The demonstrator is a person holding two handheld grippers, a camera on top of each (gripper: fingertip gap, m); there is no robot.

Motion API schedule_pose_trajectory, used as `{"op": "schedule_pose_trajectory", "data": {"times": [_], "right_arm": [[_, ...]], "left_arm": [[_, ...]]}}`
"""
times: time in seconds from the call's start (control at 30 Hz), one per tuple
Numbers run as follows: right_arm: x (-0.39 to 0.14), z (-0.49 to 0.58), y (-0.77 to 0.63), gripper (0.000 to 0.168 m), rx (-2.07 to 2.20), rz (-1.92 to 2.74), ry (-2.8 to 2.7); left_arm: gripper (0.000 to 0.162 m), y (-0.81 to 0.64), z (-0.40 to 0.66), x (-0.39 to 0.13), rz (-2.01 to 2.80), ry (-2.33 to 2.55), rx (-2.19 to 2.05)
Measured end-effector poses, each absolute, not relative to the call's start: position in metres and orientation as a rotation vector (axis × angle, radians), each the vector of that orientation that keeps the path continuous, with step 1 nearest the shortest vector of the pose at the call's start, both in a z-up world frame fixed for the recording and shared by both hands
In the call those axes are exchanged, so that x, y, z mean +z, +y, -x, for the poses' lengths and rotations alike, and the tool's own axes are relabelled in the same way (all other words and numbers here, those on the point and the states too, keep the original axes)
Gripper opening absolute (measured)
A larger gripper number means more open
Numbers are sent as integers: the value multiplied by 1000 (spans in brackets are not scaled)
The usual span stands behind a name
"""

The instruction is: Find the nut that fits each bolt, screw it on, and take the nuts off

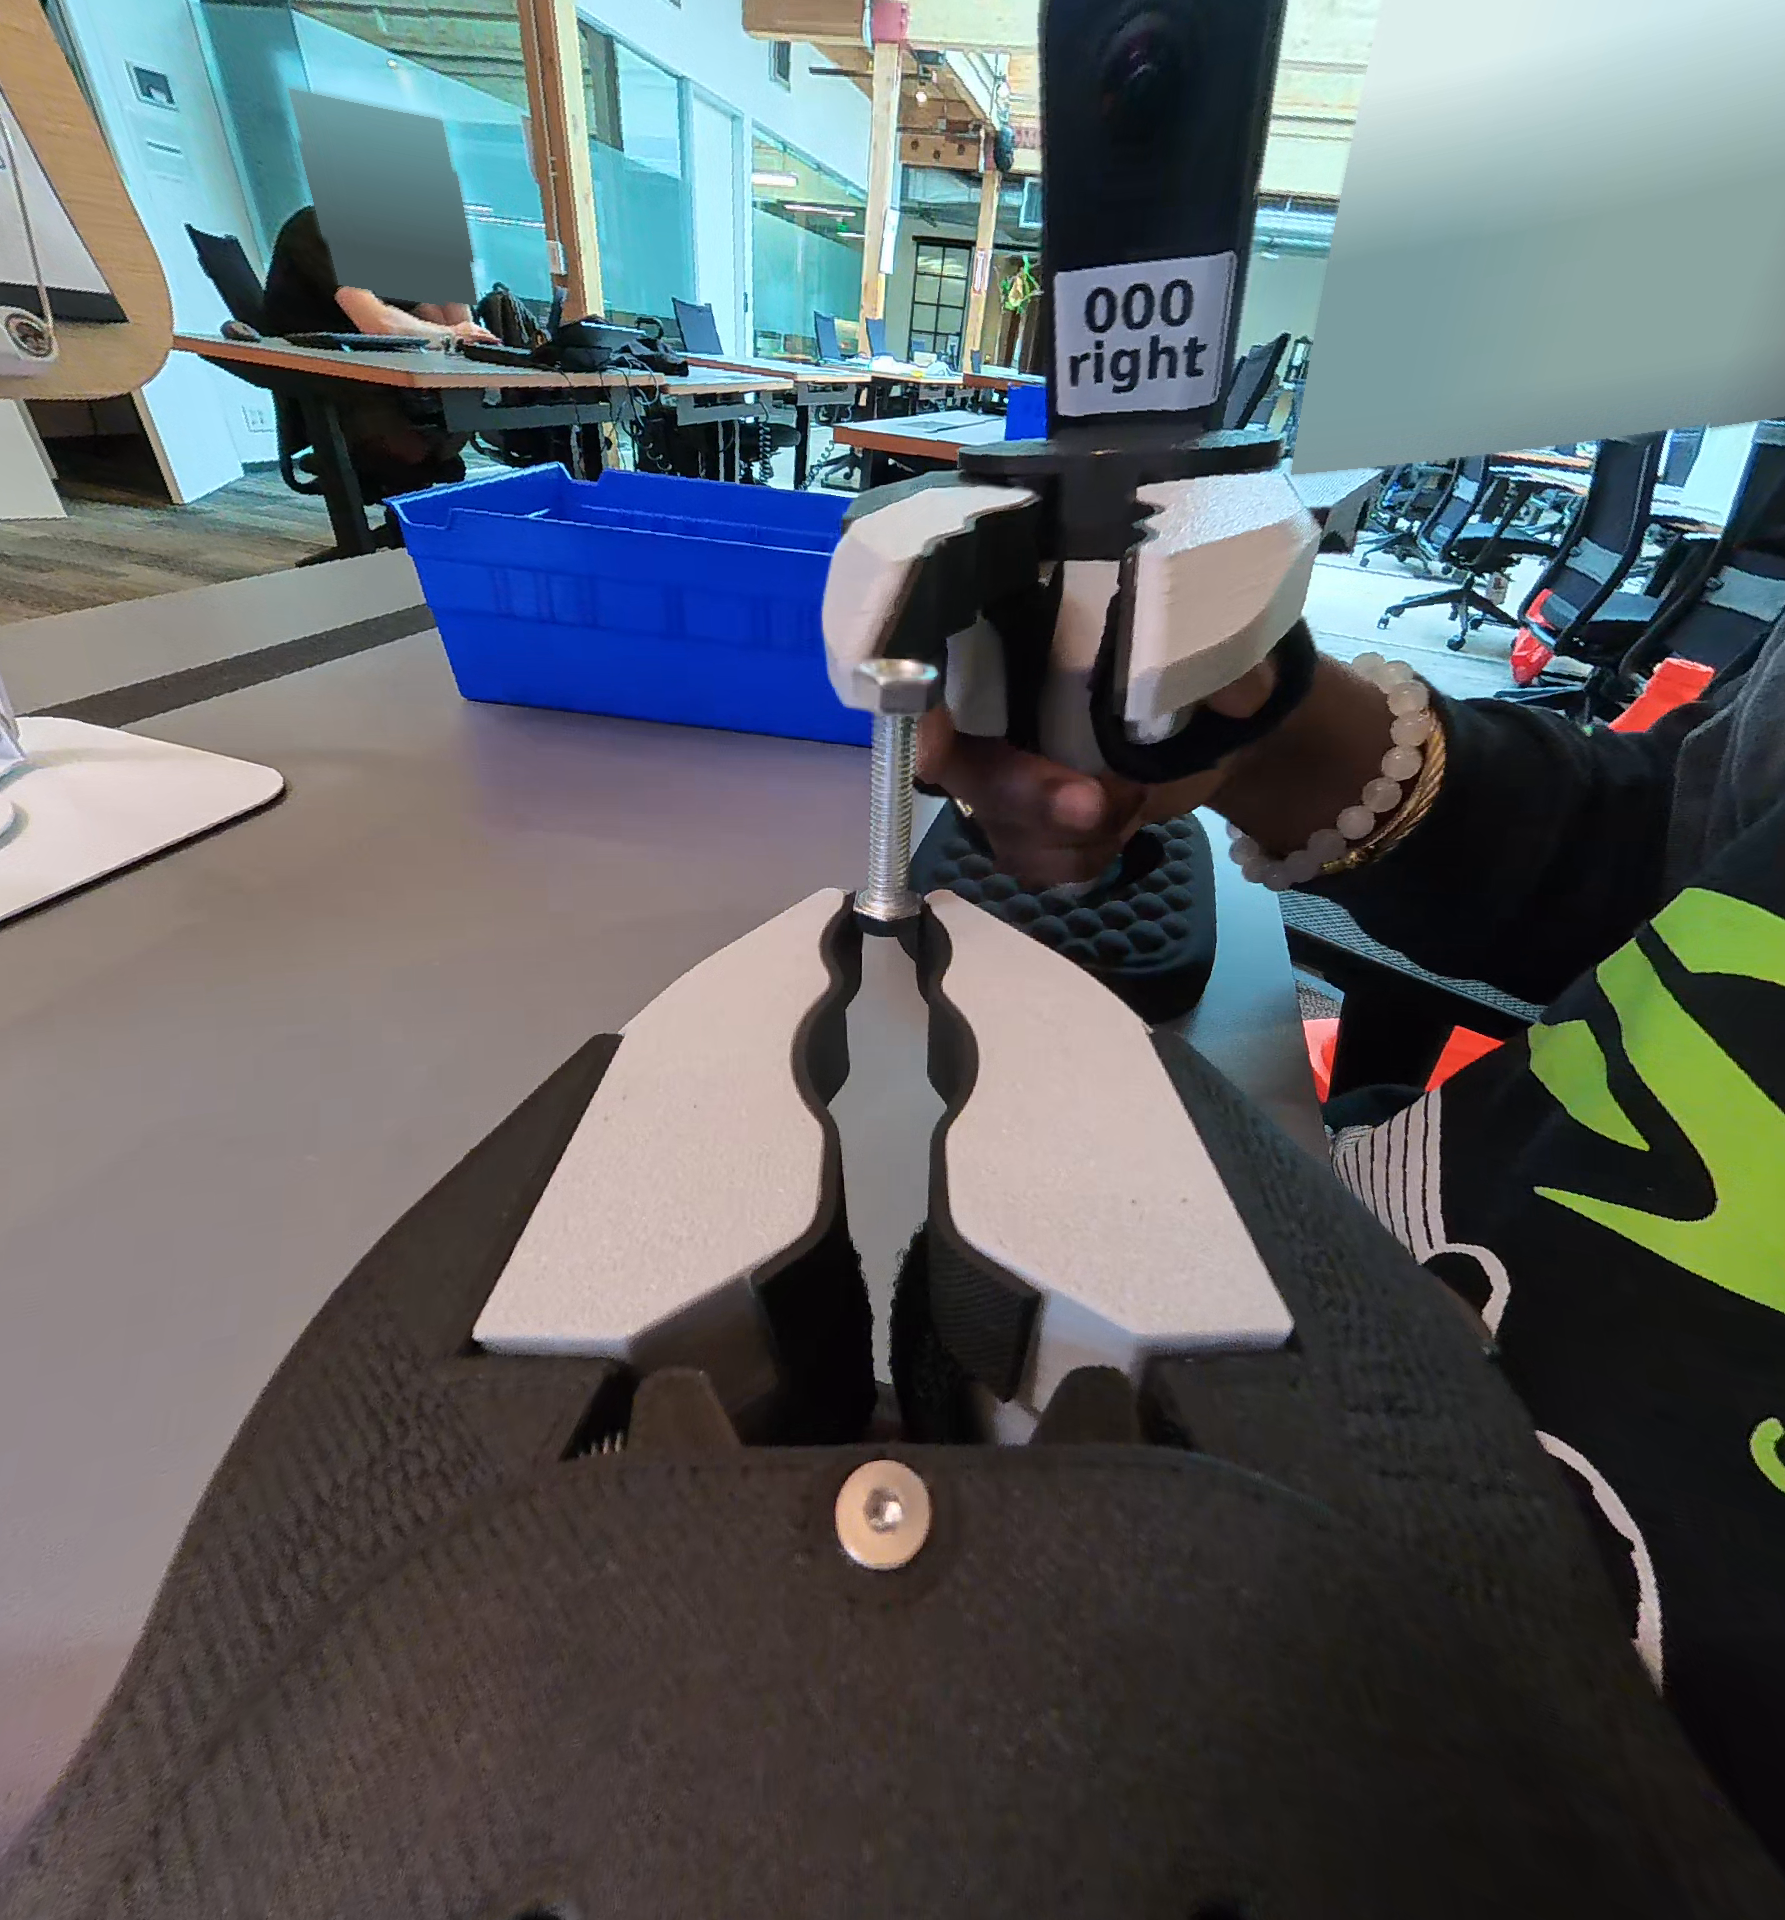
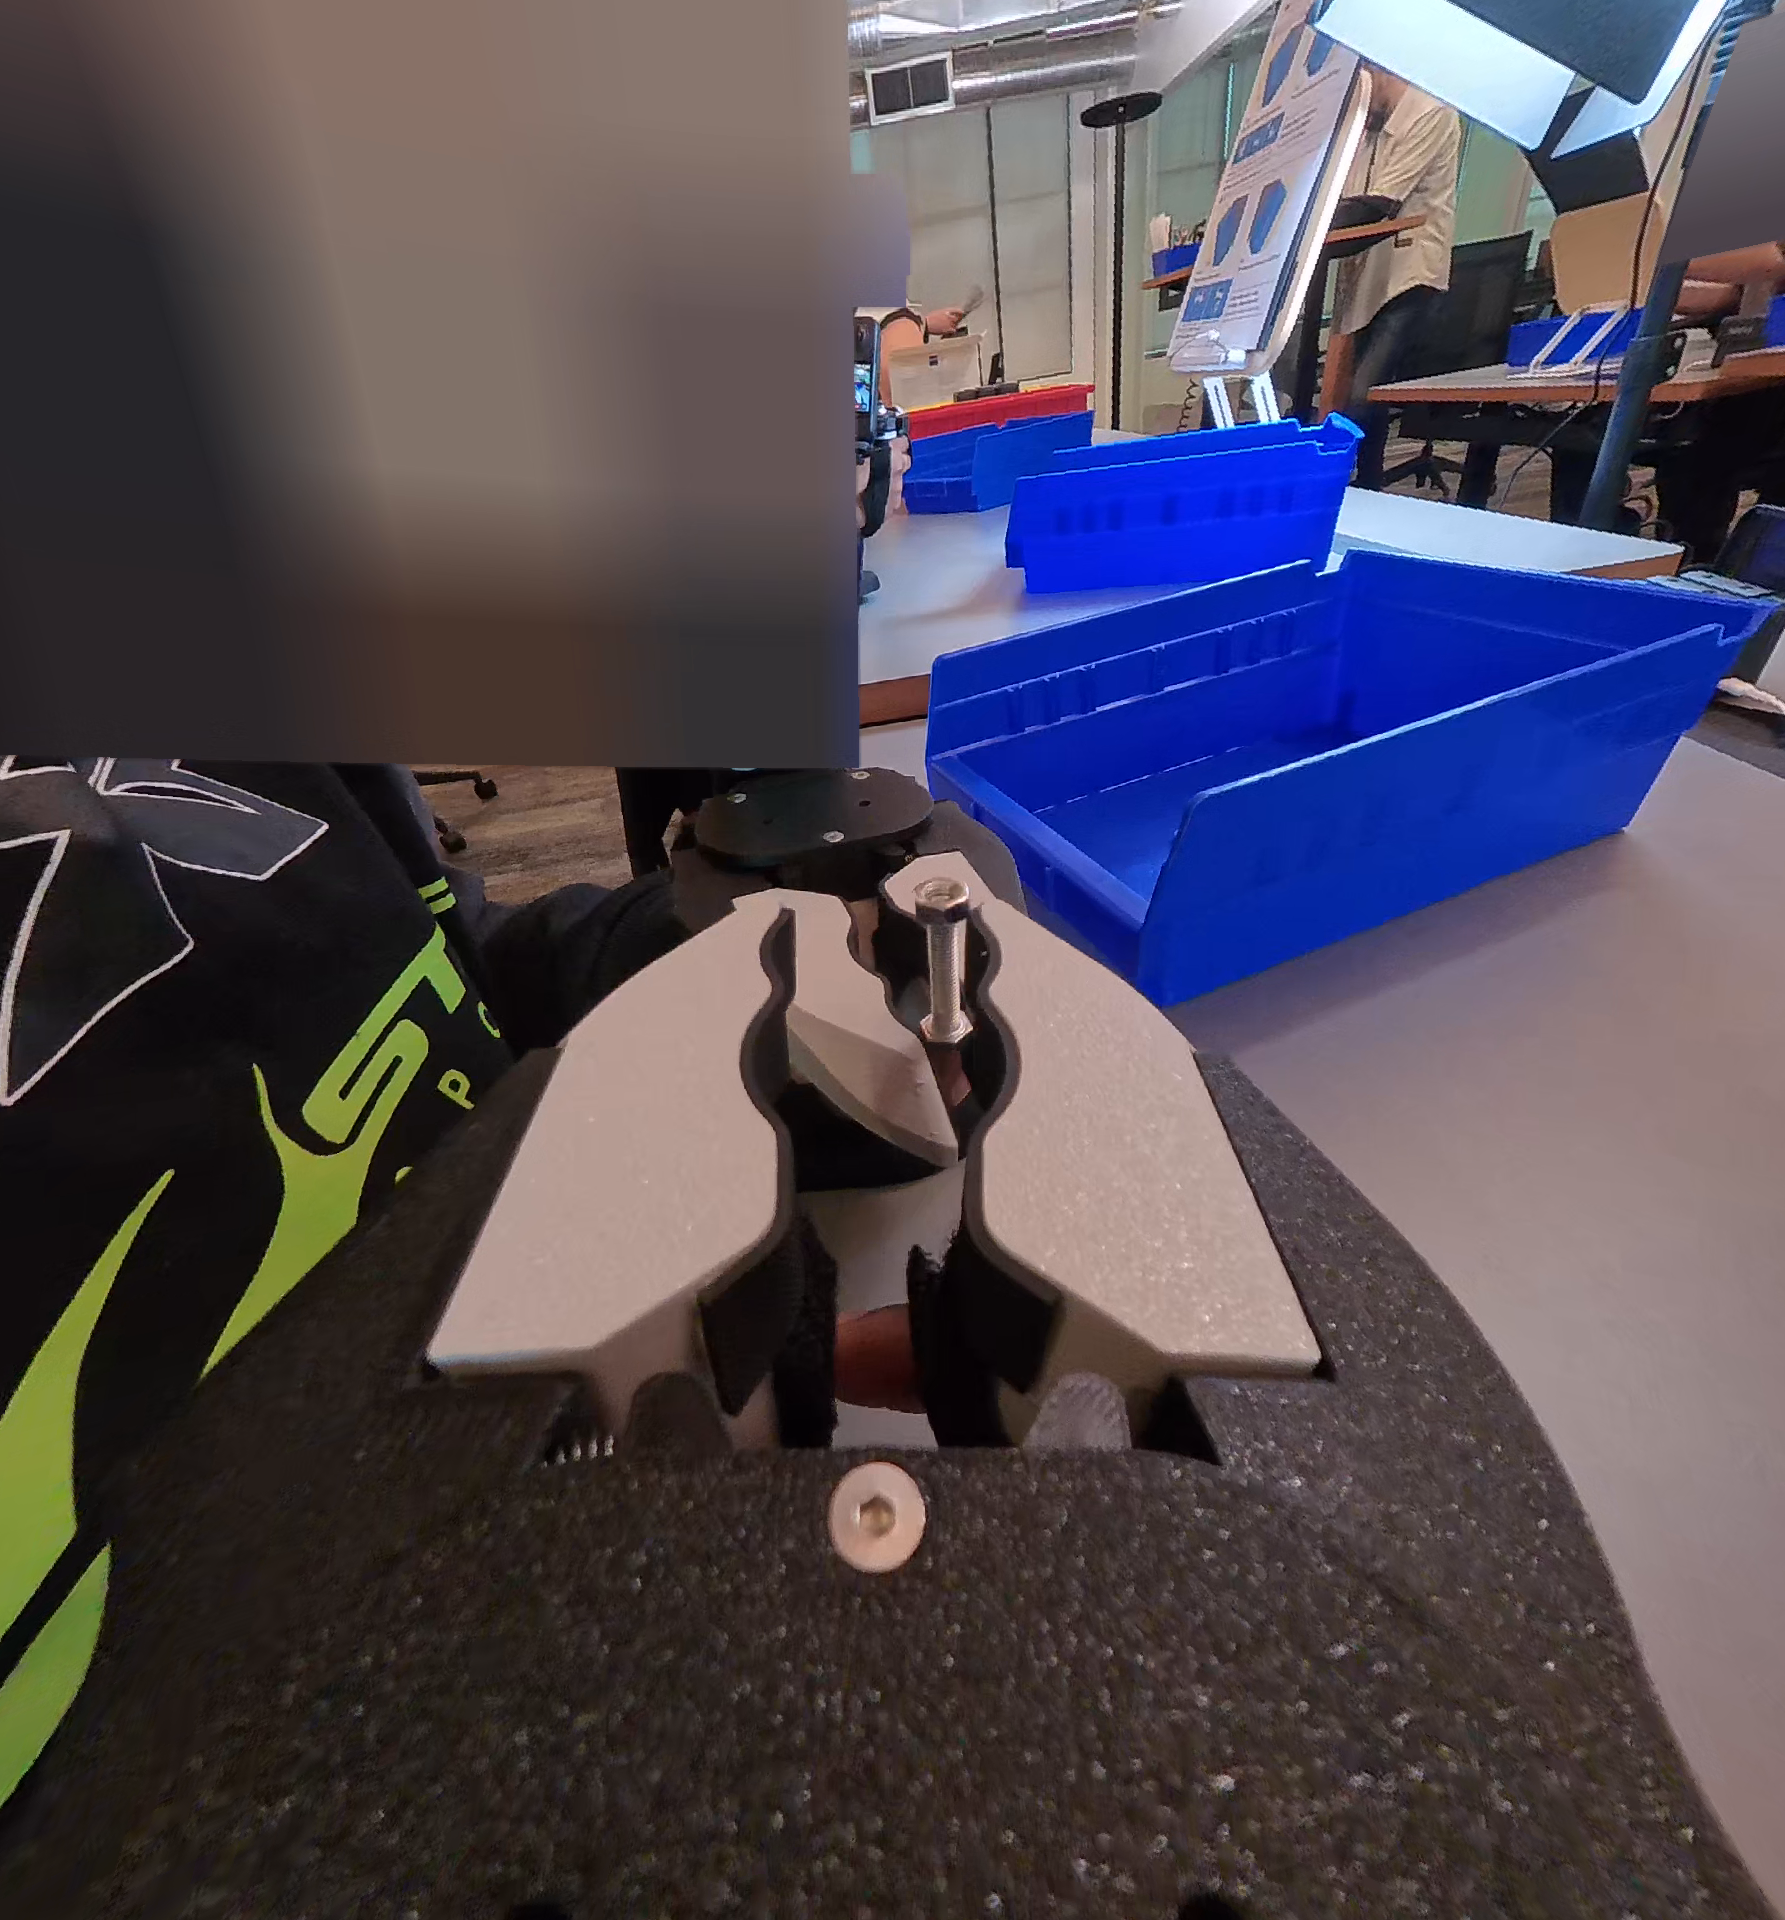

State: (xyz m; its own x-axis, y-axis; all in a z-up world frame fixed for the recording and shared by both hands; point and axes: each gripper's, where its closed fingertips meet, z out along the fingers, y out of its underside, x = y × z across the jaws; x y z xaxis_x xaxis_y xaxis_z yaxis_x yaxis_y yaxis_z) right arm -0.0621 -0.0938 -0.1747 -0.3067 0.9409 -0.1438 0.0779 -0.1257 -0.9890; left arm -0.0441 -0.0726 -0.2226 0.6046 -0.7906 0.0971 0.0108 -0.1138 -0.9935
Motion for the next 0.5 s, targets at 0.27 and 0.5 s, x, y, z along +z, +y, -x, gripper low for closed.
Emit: {"op": "schedule_pose_trajectory", "data": {"times": [0.27,0.5], "right_arm": [[-173,63,-91,35,1503,1176,-1390],[-173,69,-95,38,1511,1150,-1383]], "left_arm": [[10,-73,43,-223,1548,685,-776],[10,-72,42,-225,1562,694,-771]]}}
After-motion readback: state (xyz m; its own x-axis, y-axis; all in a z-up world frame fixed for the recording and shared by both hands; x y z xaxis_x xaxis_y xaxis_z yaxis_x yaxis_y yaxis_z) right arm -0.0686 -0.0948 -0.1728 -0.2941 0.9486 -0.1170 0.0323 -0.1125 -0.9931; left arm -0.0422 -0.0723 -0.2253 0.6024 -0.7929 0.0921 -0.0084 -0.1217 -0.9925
